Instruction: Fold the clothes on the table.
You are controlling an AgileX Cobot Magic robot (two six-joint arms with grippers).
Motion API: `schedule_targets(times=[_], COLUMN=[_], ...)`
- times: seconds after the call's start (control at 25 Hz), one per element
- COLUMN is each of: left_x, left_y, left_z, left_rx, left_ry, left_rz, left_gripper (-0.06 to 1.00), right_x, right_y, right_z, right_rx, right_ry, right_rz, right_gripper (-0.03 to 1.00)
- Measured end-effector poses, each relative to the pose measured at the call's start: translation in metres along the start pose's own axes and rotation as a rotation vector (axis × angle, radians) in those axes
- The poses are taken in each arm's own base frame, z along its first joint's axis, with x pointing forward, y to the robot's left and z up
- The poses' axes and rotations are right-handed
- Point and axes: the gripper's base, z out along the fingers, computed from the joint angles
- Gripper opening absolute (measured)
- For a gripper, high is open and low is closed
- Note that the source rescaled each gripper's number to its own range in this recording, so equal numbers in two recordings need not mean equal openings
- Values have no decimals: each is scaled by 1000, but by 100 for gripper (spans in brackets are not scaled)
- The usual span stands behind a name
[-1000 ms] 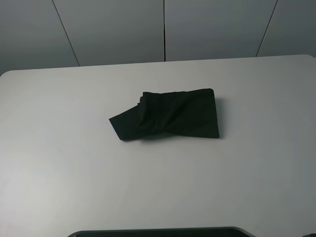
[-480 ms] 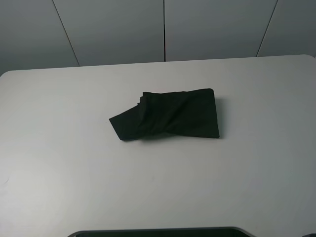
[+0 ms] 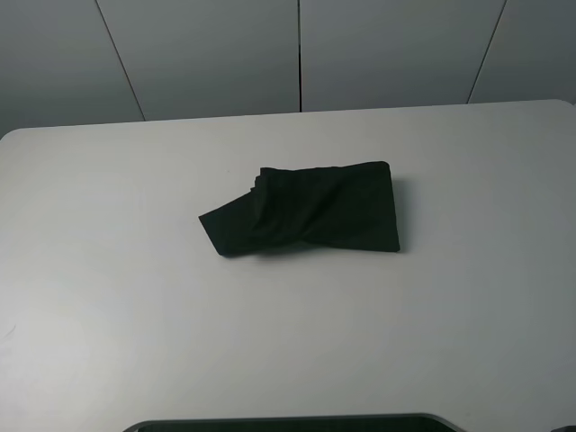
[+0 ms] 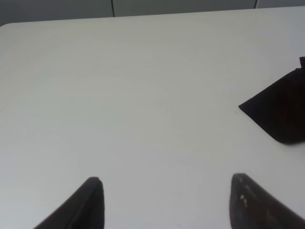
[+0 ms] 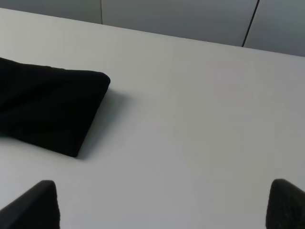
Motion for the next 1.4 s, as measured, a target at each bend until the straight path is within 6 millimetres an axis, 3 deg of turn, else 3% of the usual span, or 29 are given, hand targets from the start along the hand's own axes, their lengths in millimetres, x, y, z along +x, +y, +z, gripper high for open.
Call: schedule_targets(times=[1.4], left_x=[0], left_y=[-1], left_z=[0], left_rx=[9], left_ry=[-1], left_rz=[-1], left_gripper=[74], right_x=[0], right_y=[0], right_z=[0], right_rx=[52], right_ry=[5], right_rz=[40], right_gripper=[94])
